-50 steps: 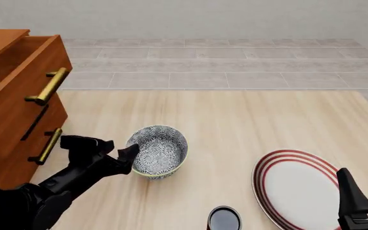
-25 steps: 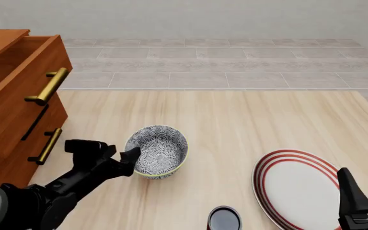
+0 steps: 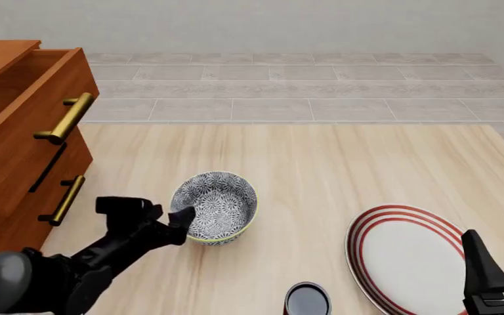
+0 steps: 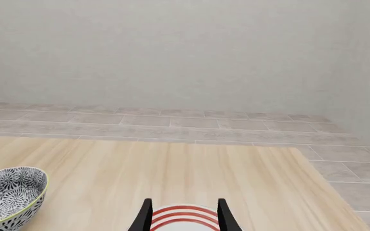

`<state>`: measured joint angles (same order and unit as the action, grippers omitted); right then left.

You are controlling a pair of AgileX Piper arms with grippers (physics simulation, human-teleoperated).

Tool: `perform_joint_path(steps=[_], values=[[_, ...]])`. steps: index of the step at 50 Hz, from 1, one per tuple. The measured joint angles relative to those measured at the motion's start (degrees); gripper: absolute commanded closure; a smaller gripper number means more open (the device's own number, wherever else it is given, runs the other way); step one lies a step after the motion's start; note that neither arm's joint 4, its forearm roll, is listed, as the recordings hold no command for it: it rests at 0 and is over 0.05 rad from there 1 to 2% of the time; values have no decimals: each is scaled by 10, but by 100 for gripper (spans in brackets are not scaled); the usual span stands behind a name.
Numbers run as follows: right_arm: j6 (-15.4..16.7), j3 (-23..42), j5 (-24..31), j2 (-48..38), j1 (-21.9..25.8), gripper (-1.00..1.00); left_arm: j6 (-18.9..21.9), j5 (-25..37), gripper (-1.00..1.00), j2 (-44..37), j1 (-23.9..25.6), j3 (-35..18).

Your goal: Put the bowl on top of the cabinet.

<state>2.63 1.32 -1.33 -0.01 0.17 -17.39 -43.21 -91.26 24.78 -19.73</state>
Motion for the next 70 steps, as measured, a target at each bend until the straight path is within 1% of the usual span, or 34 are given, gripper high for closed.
perform_joint_path(steps=[22,48,65,66,70], values=[[-1,0,1,0,-1,-100,-12,-30,-100,-52,1,-9],[-2,0,1,0,-2,-100,-23,-56,-100,-84,5,-27],[-2,0,0,0,-2,-100,-27,-63,-100,-88,6,-26],[-2,0,0,0,-2,-100,-27,-63,100,-88,6,-26],[-2,0,0,0,-2,-100,-26,-63,100,-84,0,-27]])
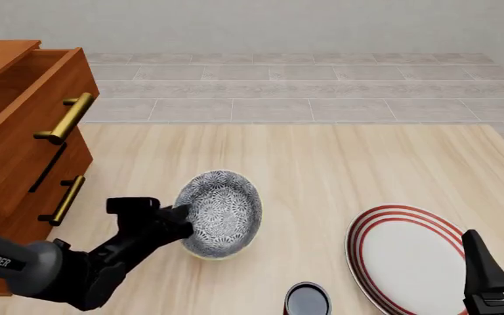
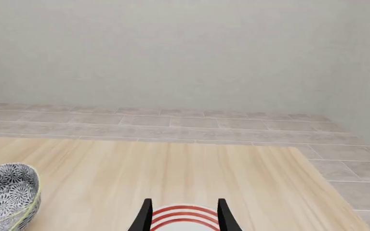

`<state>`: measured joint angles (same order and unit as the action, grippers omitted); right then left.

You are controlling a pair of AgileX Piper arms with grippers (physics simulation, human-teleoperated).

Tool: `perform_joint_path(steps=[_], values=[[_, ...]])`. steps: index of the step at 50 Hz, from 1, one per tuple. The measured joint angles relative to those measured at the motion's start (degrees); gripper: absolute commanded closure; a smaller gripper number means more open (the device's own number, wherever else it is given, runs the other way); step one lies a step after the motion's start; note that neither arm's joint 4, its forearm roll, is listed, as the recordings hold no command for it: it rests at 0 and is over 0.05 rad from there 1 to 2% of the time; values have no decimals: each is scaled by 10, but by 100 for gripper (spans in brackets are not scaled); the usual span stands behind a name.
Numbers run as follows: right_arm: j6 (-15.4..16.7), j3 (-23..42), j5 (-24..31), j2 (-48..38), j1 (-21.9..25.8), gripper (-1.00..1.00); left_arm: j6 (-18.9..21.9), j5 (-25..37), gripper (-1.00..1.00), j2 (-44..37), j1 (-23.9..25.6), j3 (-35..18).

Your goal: Put the bowl on top of the cabinet.

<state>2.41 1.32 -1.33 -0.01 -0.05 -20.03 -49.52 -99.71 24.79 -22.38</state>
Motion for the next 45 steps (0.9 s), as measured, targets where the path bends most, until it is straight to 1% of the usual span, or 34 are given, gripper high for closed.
perform_joint_path(steps=[25,45], values=[[3,2,0,0,0,-100,5,13,100,20,3,6],[5,3,-1,0,-1,-100,23,70,100,101,9,17]])
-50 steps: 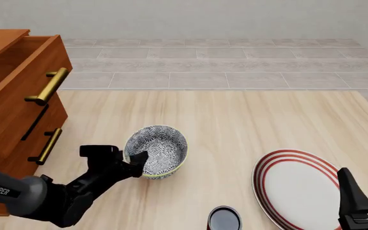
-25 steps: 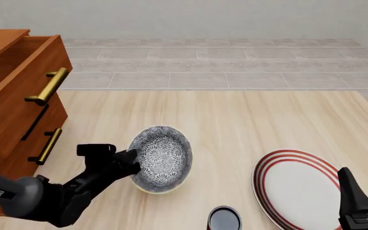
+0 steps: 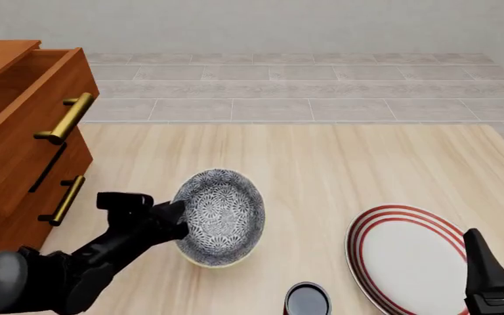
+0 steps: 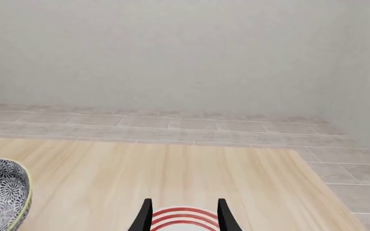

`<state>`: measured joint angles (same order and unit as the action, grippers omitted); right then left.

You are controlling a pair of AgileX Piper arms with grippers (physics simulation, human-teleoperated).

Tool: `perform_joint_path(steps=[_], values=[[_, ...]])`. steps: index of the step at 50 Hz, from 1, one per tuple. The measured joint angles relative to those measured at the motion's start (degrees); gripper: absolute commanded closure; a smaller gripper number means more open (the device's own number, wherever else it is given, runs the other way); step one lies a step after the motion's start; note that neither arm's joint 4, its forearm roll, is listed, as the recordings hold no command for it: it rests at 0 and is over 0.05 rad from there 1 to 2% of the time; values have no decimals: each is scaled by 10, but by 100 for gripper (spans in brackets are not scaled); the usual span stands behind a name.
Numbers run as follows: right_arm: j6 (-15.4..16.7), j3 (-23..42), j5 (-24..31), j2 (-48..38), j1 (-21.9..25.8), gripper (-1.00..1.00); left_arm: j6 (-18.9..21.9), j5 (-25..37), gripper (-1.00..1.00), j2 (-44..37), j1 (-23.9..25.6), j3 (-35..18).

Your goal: Put the bowl on top of the cabinet.

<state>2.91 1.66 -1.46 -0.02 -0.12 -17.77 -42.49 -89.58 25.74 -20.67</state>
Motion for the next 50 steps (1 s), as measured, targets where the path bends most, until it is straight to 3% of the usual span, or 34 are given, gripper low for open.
perform_joint_path(steps=[50], values=[[2,1,-3,0,1,-100,8,165,100,202,24,-26]])
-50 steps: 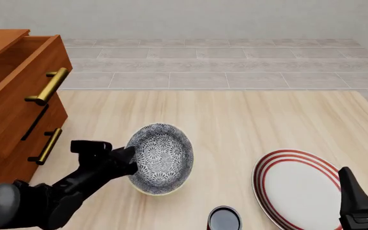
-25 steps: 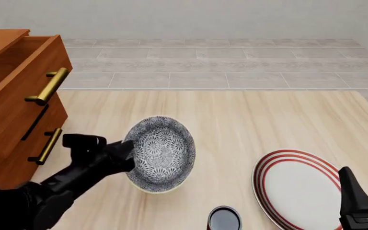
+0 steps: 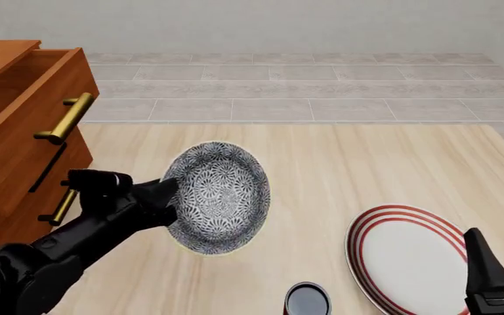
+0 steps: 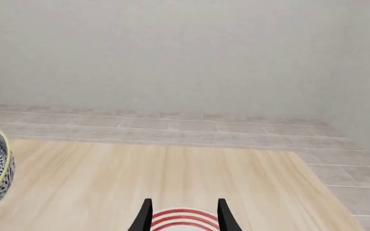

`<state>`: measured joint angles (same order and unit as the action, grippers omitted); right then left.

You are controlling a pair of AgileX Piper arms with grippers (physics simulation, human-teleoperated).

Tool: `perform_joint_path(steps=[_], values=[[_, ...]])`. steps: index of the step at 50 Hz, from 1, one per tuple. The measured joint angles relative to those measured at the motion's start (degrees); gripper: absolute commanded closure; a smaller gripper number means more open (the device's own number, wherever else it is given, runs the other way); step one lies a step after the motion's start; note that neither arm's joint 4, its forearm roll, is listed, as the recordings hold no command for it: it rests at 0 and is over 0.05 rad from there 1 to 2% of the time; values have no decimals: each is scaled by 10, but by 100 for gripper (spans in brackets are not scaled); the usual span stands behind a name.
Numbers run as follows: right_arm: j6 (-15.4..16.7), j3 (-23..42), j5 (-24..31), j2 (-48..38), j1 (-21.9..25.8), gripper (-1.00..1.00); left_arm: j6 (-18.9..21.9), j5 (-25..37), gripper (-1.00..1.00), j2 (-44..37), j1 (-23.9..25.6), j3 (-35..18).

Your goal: Put the bowl on top of the cabinet.

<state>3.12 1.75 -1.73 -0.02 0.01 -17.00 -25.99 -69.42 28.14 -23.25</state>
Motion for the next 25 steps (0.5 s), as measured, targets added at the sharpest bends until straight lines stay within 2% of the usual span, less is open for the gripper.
perform_joint_path(steps=[25], values=[[0,3,1,0,1,-100,9,66,100,87,2,-23]])
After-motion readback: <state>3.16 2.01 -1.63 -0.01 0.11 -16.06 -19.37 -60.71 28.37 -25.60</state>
